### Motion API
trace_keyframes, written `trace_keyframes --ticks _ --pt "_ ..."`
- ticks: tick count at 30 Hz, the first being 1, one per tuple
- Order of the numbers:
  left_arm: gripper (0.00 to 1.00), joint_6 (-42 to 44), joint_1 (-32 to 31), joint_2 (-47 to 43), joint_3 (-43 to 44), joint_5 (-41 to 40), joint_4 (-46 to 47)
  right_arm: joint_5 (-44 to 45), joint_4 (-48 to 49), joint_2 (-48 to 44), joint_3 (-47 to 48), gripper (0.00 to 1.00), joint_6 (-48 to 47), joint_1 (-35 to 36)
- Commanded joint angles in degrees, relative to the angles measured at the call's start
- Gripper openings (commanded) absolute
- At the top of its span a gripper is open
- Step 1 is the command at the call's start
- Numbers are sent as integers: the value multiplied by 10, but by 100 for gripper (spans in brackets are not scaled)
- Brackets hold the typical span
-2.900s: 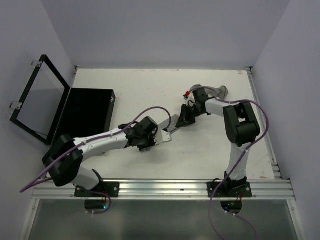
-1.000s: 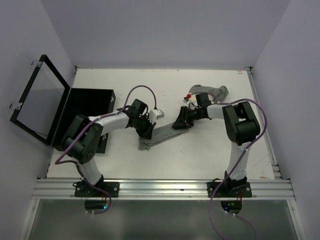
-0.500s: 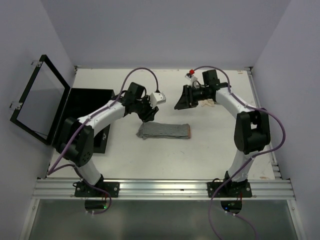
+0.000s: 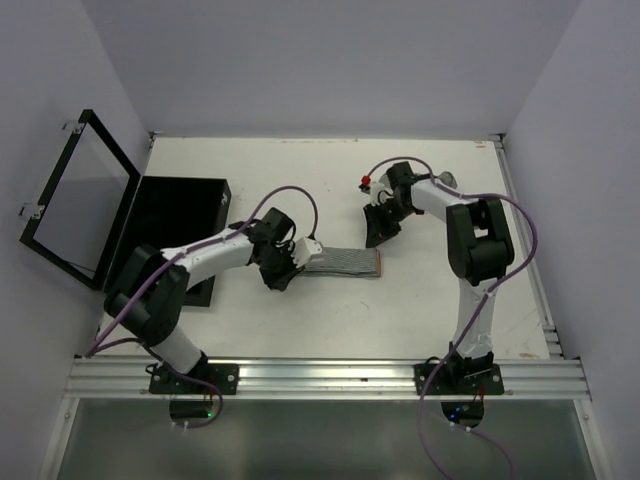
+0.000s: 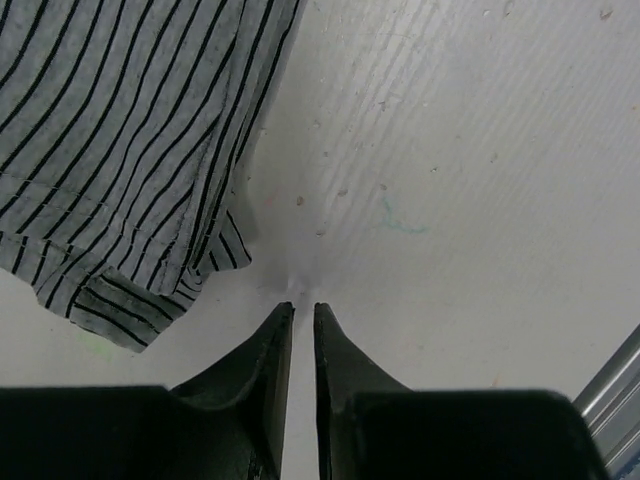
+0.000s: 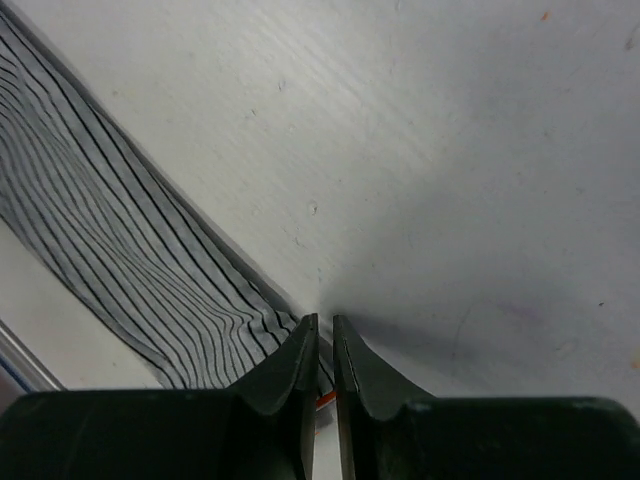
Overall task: Roll the underwear
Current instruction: Fold the underwear
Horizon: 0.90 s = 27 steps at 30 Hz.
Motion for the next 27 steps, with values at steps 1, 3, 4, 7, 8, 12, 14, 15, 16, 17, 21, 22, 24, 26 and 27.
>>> trace_keyframes --ticks 1,3,4,7,8,12,14,15,16,17,21,22,24,26,27 --pt "17 -29 0 25 11 -23 32 47 21 -31 -42 15 -39 14" --pt "16 -58 1 68 20 -36 47 50 28 -41 -76 13 -38 23" --pt "16 -58 3 68 26 -36 54 48 30 -46 -88 12 -39 28" --pt "15 -82 29 116 55 -31 79 47 39 -70 -132 11 -30 42" --pt "15 -85 42 132 62 -29 89 42 42 -77 -143 11 -24 44" --pt "17 -85 53 176 123 -29 124 9 54 -115 -199 10 18 59" --pt "19 -86 57 205 146 -16 138 -22 65 -129 -218 11 36 69" --pt "19 -86 58 213 168 -14 143 -40 74 -135 -235 14 55 76" --pt "20 -90 57 226 178 -10 152 -55 97 -148 -243 16 67 83" --pt "22 -91 58 232 196 4 156 -62 107 -150 -248 17 78 90" --pt "27 -105 60 258 231 31 173 -93 173 -155 -257 21 146 129" --pt "27 -117 60 264 237 34 180 -97 184 -151 -257 21 156 133" --pt "31 -129 63 265 247 49 184 -100 197 -148 -258 24 176 137" --pt "32 -150 74 257 251 44 182 -105 185 -153 -255 25 179 137" --pt "35 -156 83 248 250 53 182 -107 175 -163 -253 25 169 136"
